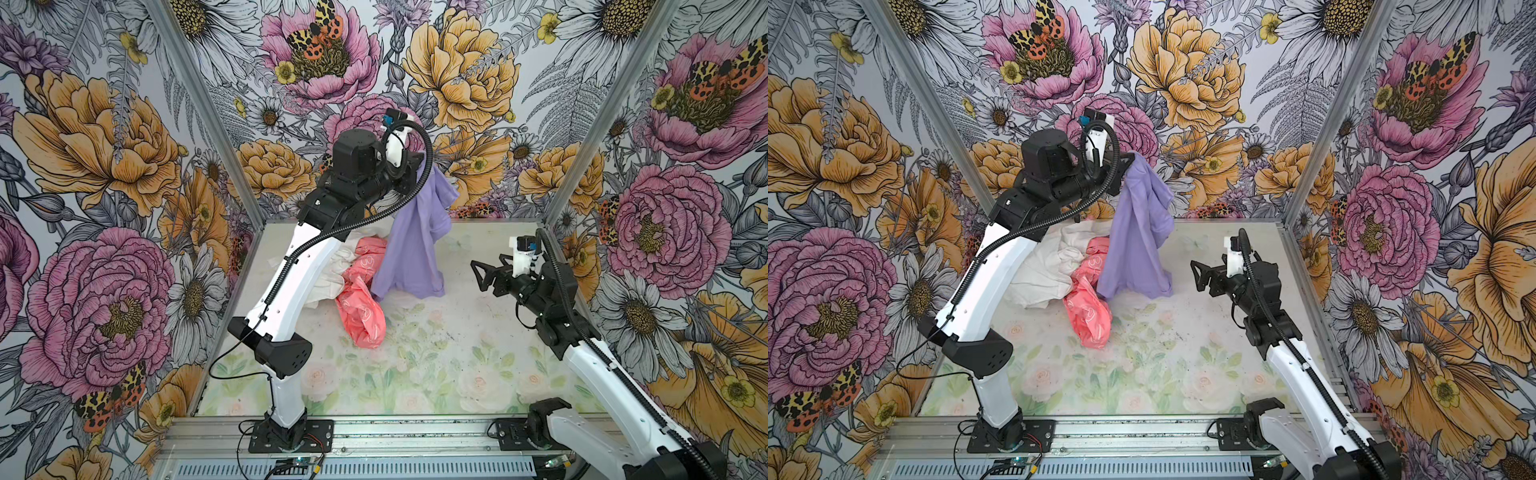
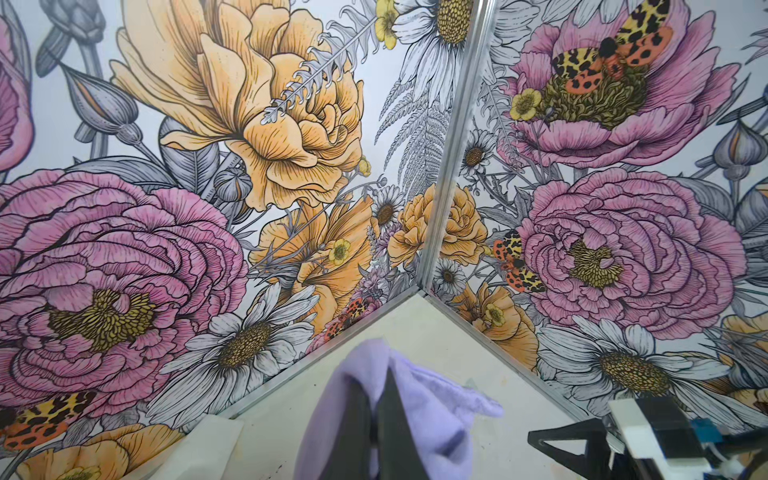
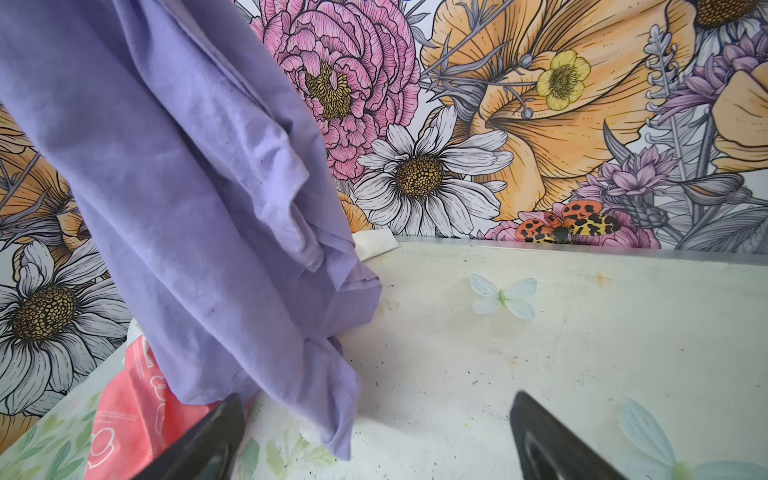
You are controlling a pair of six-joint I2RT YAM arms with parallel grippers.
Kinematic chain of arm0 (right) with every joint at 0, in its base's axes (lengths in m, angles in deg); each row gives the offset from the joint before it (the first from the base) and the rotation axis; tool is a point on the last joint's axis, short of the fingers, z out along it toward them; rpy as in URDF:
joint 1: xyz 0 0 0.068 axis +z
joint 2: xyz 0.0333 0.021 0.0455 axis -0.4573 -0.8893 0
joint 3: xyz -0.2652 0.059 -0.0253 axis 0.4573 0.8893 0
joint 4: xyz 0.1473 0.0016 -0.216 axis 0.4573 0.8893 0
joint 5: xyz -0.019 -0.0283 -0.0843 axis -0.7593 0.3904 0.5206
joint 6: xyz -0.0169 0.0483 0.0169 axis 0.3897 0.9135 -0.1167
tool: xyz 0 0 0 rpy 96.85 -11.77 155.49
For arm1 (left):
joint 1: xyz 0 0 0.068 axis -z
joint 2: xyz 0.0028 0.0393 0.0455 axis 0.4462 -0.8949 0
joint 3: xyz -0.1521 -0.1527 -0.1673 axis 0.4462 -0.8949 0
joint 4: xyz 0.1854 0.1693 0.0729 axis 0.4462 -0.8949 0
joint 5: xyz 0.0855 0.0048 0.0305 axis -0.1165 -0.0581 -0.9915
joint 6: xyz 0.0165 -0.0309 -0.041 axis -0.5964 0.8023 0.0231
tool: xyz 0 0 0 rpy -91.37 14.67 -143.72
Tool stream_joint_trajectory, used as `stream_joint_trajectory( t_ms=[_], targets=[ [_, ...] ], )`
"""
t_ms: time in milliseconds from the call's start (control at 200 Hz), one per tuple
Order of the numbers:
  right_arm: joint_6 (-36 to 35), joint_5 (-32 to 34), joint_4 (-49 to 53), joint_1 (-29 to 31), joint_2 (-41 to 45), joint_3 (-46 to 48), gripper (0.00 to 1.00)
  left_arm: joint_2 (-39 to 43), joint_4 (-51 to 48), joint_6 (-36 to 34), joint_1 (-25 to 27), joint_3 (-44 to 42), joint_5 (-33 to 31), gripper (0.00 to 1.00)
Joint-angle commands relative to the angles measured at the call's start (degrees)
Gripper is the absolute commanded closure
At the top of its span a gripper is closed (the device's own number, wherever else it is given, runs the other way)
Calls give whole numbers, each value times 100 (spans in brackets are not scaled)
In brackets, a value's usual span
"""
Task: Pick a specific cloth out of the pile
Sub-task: 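Lift the lavender cloth out of the pile with the left gripper, then lower the lavender cloth onto the open table with the left gripper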
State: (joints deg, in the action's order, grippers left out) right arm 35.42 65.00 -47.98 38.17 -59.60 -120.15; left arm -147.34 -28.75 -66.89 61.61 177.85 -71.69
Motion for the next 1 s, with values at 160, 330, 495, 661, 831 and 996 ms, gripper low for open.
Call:
stream_joint_trajectory(
  t_ms=[160, 330, 495, 661, 831, 996],
  targets=[
    [21, 369, 76, 47, 329, -171, 0, -588, 156, 32, 408, 497, 224, 100],
    [-5, 389, 131, 53, 328, -113, 0, -532, 165, 72, 450, -348, 211, 100],
    [2, 326, 131, 48, 247, -101, 1, -459, 174, 117, 538, -1310, 39, 100],
    [-19, 346, 149, 52, 138, -77, 0, -265, 453, 285, 667, -2562, -219, 100],
    [-29, 317, 175, 54, -49, -76, 1, 136, 1043, 686, 707, -4139, -474, 100],
    [-25, 242, 193, 47, -225, -92, 0, 277, 1401, 989, 794, -5152, -516, 100]
  ],
)
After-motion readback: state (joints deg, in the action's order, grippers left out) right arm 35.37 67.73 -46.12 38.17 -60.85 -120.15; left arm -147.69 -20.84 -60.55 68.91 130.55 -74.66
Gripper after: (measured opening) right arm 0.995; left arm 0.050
